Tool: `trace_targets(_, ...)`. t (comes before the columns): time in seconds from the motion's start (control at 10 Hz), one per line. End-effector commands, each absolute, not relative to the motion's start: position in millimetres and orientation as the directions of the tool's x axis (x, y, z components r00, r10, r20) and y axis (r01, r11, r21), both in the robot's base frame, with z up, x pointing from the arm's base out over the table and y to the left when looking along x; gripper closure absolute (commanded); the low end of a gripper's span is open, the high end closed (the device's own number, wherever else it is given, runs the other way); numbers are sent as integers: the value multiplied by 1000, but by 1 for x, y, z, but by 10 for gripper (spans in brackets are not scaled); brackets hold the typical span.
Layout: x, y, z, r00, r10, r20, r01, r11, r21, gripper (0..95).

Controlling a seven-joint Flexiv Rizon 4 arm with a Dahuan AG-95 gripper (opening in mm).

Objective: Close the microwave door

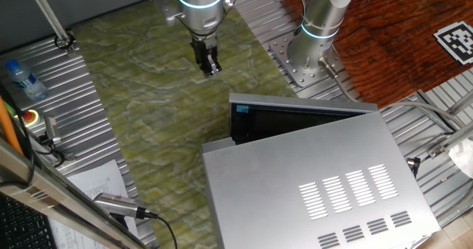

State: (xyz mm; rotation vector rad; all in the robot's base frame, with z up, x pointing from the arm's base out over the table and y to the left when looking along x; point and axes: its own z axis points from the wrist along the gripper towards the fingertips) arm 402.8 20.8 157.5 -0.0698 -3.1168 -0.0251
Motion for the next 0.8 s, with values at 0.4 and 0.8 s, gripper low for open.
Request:
trace_targets(0.4,383,47,160,-995,92,30,93,995,38,950)
trace_targets(0.8,383,47,160,-998,55,5,55,998,30,950)
